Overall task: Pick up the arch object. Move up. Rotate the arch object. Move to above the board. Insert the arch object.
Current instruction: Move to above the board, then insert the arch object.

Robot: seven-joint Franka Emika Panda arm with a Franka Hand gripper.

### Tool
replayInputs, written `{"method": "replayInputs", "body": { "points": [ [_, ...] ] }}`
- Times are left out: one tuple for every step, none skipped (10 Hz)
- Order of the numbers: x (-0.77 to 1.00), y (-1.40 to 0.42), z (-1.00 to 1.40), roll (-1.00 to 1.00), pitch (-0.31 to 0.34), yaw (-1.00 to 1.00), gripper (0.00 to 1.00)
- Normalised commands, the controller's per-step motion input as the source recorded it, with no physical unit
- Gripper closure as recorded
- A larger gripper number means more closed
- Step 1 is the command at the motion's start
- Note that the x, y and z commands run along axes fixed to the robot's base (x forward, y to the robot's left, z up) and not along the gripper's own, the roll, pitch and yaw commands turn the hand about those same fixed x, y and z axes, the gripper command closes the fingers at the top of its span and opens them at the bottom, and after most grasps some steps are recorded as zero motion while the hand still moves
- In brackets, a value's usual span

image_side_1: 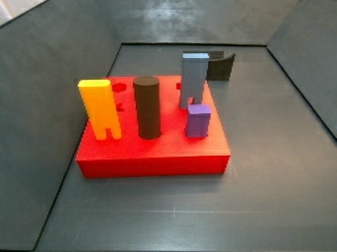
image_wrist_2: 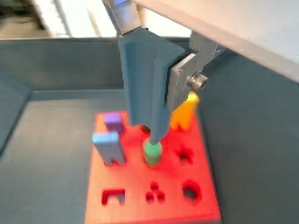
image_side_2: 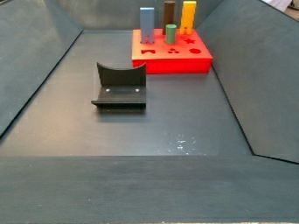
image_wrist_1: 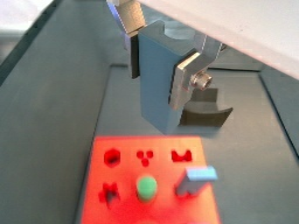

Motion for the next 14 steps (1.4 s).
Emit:
{"method": "replayInputs", "body": {
  "points": [
    [0.35, -0.92, 0.10, 0.03, 0.114, 1.00, 1.00],
    [0.25, -0.55, 0.06, 0.05, 0.136, 1.00, 1.00],
    [0.20, -0.39, 0.05, 0.05, 0.147, 1.00, 1.00],
    [0.13, -0.21, 0.03, 0.06, 0.160, 1.00, 1.00],
    [0.11, -0.16, 0.03, 0.07, 0.167, 1.00, 1.00],
    [0.09, -0.10, 0.02, 0.10, 0.191, 1.00, 1.00],
    [0.09, -0.06, 0.02, 0.14, 0.246, 1.00, 1.00],
    [0.09, -0.06, 0.02, 0.15, 0.252, 0.82, 1.00],
    [0.11, -0.05, 0.01, 0.14, 0.224, 0.56, 1.00],
    [0.11, -0.05, 0.01, 0.14, 0.187, 0.35, 1.00],
    [0.27, 0.55, -0.55, 0.01, -0.009, 0.44, 1.00],
    [0.41, 0.59, -0.68, 0.00, -0.013, 0.35, 1.00],
    [0.36, 0.61, -0.71, 0.00, -0.021, 0.36, 1.00],
    [0.53, 0.66, -0.72, 0.00, 0.000, 0.25, 1.00]
  ]
}}
